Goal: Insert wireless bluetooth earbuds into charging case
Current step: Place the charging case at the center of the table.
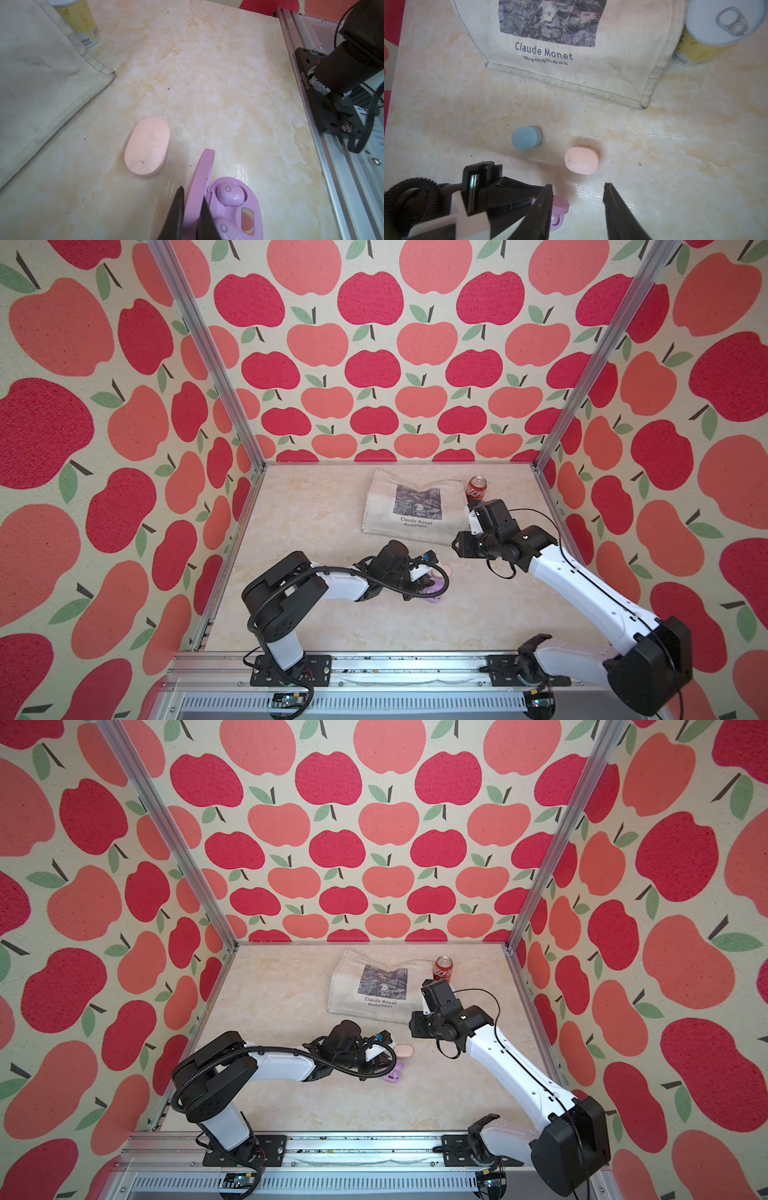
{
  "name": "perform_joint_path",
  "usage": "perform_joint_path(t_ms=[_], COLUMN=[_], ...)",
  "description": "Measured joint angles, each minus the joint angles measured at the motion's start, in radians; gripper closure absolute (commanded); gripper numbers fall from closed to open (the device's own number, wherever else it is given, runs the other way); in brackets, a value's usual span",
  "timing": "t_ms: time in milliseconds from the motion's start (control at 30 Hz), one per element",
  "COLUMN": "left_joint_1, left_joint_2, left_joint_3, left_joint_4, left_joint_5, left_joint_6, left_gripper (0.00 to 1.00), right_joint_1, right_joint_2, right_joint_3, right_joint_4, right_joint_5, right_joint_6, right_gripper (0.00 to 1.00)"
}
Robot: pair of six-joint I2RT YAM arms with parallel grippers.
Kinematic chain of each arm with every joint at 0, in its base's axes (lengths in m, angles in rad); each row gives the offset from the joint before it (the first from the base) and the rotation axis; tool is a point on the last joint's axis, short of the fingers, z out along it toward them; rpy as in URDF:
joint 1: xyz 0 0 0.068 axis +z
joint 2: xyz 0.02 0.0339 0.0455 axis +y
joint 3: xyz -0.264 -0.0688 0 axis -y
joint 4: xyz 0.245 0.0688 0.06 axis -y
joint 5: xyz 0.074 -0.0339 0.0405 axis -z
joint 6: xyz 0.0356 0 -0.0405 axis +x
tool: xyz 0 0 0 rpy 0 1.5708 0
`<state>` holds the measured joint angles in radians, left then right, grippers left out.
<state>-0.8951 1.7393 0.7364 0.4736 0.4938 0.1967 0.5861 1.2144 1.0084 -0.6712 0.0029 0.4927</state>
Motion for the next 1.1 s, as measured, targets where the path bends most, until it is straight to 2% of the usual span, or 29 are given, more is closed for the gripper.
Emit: perform_joint_path(t_ms=[200, 467, 767, 900, 1000, 1100], left_joint_1=[0.000, 0.000, 0.000, 0.008, 0.036, 0.111], left_joint_2=[0.061, 0.082, 0.072, -0.070, -0.266, -0.480], left_joint_3=[0.035, 0.045, 0.040, -0.016, -0.045, -0.046], left_joint_4=[0.019, 0.031, 0.039, 0.027, 0.003, -0.050], left_joint_5=[-0.007, -0.016, -0.059, -0.120, -0.175, -0.215], left_joint_6=[-0.023, -0.039, -0.062, -0.083, -0.104, -0.136], left_gripper=[0.93, 0.71, 0.53, 0.38, 0.27, 0.23], right_joint_1=[0.000, 0.000, 0.000, 0.000, 0.001, 0.011], right_joint_2=[-0.002, -0.002, 0.014, 0.058, 0.131, 0.230], right_joint_3=[-0.013, -0.050, -0.093, -0.093, -0.085, -0.055], right_joint_4=[0.000, 0.007, 0.029, 0.062, 0.078, 0.078], right_joint_5=[0.000, -0.003, -0.013, -0.031, -0.050, -0.068], right_joint_6=[0.000, 0.000, 0.000, -0.017, -0.047, -0.081], right_gripper=[0.55, 0.53, 0.53, 0.53, 0.53, 0.53])
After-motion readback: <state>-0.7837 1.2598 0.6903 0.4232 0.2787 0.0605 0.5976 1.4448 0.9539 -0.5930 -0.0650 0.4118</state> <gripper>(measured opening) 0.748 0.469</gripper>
